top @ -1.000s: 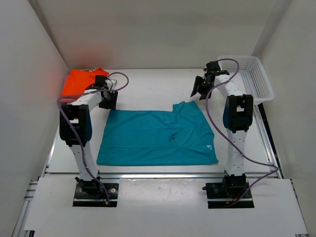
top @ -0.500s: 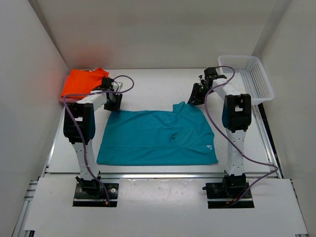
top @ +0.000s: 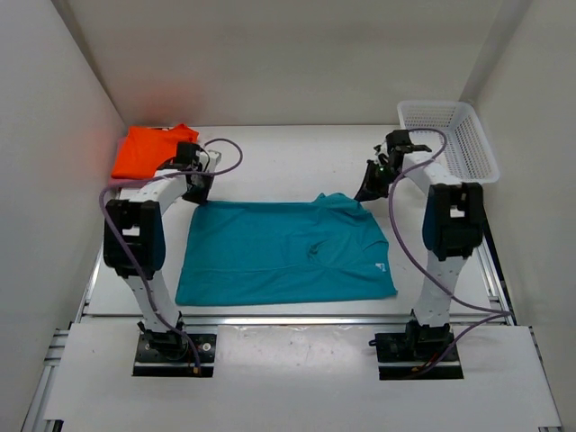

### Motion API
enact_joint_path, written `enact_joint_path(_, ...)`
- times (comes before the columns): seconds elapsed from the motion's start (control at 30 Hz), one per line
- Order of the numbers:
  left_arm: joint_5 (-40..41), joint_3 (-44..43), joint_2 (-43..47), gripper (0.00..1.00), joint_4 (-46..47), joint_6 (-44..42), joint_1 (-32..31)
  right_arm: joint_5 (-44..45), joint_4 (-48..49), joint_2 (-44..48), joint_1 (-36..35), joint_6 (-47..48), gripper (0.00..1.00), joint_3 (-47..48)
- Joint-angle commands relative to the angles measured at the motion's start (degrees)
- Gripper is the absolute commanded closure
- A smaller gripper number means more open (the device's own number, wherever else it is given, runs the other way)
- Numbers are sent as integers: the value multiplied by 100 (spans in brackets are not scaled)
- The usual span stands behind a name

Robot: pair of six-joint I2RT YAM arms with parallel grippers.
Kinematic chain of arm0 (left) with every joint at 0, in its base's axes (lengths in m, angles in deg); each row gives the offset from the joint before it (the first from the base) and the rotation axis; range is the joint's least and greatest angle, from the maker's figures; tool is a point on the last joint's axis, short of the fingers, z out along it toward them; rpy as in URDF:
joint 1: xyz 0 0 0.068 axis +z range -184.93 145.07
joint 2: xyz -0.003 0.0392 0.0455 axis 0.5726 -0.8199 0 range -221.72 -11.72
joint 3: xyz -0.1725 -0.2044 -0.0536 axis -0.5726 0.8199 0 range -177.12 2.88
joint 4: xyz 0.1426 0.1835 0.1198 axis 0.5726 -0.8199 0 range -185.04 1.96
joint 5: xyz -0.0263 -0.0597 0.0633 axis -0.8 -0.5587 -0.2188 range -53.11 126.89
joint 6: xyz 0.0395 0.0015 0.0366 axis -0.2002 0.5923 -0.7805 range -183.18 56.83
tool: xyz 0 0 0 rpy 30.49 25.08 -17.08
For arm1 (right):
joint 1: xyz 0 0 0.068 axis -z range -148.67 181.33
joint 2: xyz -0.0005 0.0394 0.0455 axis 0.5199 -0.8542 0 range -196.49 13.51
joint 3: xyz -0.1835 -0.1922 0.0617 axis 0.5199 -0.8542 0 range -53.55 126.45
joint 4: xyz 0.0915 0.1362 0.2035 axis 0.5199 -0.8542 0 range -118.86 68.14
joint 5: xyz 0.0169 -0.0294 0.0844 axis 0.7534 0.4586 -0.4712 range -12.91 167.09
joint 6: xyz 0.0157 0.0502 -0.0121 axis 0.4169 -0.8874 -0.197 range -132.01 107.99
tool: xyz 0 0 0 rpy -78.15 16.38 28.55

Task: Fold and stack the t-shirts
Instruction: Fold the other side of the tshirt into a rectangle

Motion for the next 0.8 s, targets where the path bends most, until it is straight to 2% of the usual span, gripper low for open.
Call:
enact_joint_path(0.0,126,197,975,100,-42,-519,8,-41,140,1408,-37,42,100,-767)
enact_joint_path(0.27,424,1259,1793,100,-226,-950,-238,-163,781,2859,-213,-265,100,-2719)
enact_joint_path(0.43,906,1998,2512,100,-147,-1161,-756,-216,1185,3616,-301,-406,100,-3827)
enact_joint_path(0.57,1426,2675,3049,100,160,-1258,-1029,-207,1405,3862,-494,-477,100,-4337)
enact_joint_path(0.77,1725,3203,3358,100,486,-1512,-994,-242,1678,4276,-389,-653,100,-4919)
